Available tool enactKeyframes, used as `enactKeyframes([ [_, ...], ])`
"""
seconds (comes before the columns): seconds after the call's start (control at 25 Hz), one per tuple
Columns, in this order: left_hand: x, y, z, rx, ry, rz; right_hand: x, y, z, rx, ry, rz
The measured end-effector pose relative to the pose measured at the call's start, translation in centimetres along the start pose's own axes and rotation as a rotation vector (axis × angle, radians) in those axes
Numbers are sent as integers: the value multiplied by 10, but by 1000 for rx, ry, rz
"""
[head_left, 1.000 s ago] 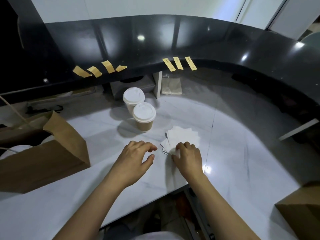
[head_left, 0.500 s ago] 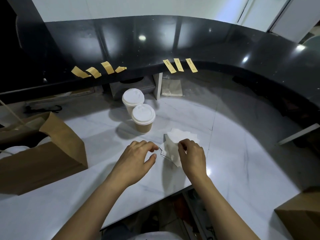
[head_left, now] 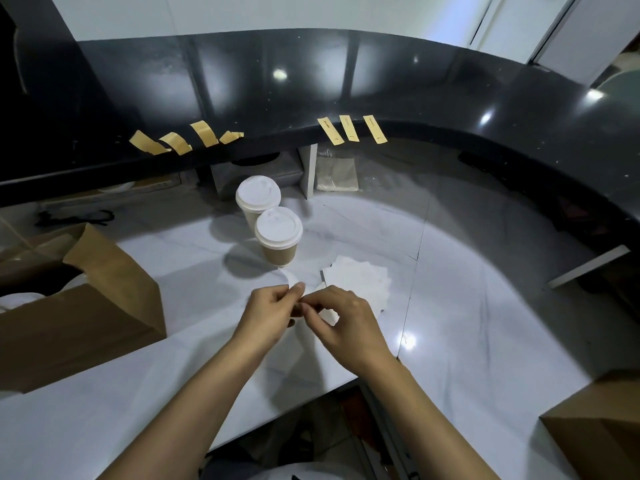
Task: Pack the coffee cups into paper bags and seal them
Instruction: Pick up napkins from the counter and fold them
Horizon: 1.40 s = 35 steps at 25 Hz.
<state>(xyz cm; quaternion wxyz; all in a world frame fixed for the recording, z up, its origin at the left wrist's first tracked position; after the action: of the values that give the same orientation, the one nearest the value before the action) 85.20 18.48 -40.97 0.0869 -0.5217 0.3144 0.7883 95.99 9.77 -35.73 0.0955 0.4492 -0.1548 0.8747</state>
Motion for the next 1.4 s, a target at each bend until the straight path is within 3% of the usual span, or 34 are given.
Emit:
enactKeyframes([
  [0.12, 11, -4, 14, -63, -67, -11, -22, 1, 4, -82, -17, -91],
  [0.2, 12, -2, 20, -83, -106, -14, -51, -1, 10, -130, 137, -212],
  [0.36, 15, 2, 26, -97, -112, -35, -95, 0, -2, 75, 581, -383],
  [0.52, 20, 3, 34, -103, -100, -30, -96, -1, -7, 86, 667, -340],
  [0.84, 19, 4, 33, -89, -110, -14, -96, -9, 1, 176, 668, -345],
  [1.0, 19, 5, 34, -85, -100, -24, -91, -8, 11, 65, 606, -383],
  [1.2, 20, 5, 36, -93, -97, -13, -86, -4, 22, -110, 324, -486],
  [1.4, 20, 7, 37, -102, -76, 6, -46, -10, 30, -289, 76, -373],
])
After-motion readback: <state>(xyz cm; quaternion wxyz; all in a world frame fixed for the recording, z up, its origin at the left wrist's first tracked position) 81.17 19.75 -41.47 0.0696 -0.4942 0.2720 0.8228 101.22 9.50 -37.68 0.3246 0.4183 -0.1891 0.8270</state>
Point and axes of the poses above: each hand's wrist, its own y-axis away from the middle knuckle, its own z-axis out of the back of the hand, x = y × z, the point moved 9 cm from there along -y, towards the middle knuckle, and after that the axes turned 6 degrees about -y, right-handed, at the moved point
